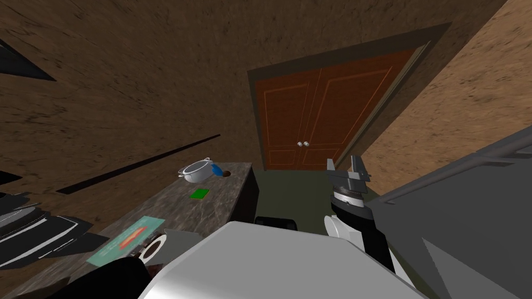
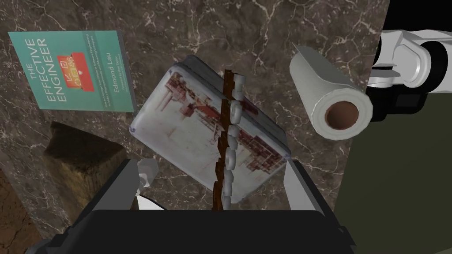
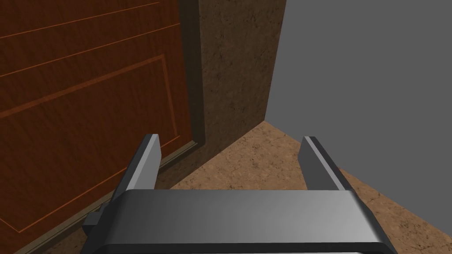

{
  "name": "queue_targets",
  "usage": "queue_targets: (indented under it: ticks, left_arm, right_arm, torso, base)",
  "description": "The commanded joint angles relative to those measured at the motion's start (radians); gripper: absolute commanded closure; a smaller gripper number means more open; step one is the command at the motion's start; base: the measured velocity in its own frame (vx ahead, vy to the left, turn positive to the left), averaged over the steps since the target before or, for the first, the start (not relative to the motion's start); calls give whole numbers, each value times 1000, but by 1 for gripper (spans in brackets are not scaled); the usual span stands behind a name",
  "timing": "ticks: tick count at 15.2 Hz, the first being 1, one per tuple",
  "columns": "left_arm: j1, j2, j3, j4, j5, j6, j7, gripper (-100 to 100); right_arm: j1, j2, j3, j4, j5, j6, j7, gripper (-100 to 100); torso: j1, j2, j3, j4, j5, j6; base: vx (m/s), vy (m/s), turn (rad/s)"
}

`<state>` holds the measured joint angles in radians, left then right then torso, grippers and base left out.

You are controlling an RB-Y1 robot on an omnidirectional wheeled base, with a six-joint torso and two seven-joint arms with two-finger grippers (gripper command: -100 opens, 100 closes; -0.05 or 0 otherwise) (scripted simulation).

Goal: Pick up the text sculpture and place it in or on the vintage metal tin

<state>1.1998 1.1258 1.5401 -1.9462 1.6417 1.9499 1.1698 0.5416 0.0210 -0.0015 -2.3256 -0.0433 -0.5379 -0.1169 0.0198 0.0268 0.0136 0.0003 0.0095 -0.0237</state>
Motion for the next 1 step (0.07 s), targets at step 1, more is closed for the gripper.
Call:
queue_targets:
  ticks: [1]
  left_arm:
    - [0,0,0,0,0,0,0,-100]
  right_arm:
    - [0,0,0,0,0,0,0,0]
  torso:
    - [0,0,0,0,0,0]
  base:
    - [0,0,0]
